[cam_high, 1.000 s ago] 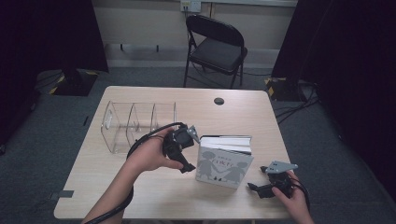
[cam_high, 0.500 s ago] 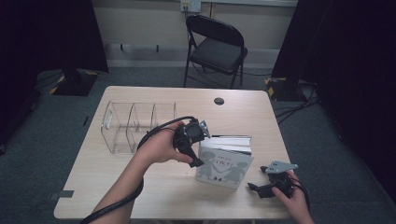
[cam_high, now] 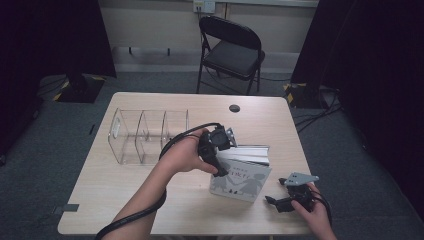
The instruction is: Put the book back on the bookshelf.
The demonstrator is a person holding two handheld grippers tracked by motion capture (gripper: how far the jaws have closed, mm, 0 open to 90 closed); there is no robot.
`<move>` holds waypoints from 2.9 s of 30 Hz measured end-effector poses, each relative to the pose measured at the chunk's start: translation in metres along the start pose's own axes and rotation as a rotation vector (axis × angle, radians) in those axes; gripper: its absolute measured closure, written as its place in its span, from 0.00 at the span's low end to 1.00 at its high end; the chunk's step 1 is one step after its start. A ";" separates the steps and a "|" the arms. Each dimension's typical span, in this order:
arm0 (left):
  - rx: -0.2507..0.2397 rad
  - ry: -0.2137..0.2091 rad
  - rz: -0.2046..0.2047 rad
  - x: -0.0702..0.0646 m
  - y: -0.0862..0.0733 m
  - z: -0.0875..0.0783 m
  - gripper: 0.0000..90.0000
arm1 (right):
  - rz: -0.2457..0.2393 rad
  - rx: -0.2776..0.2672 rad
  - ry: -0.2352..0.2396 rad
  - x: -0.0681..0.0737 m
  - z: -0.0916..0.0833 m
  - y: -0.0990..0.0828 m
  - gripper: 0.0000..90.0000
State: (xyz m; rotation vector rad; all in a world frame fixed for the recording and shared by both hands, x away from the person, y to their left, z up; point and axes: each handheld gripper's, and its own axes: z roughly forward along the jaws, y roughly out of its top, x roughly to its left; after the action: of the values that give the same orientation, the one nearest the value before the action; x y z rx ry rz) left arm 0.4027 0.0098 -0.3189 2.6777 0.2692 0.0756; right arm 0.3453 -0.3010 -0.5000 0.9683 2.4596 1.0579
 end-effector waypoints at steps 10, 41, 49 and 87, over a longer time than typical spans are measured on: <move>0.029 0.008 0.017 -0.001 0.010 0.009 0.31 | -0.001 -0.001 0.000 0.000 0.000 0.000 0.11; 0.090 -0.008 -0.067 -0.027 -0.013 -0.011 0.58 | -0.004 0.001 0.004 0.001 -0.002 -0.001 0.11; 0.121 -0.010 -0.084 -0.025 -0.015 -0.013 0.57 | -0.003 0.001 0.004 0.001 -0.002 -0.001 0.11; 0.149 -0.022 -0.080 -0.022 0.003 0.009 0.46 | -0.004 0.001 0.004 0.001 -0.002 -0.001 0.11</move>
State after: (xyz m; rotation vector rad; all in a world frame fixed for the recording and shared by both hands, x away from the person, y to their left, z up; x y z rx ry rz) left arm 0.3823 -0.0010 -0.3257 2.8095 0.3885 0.0016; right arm 0.3433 -0.3019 -0.4999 0.9622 2.4647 1.0585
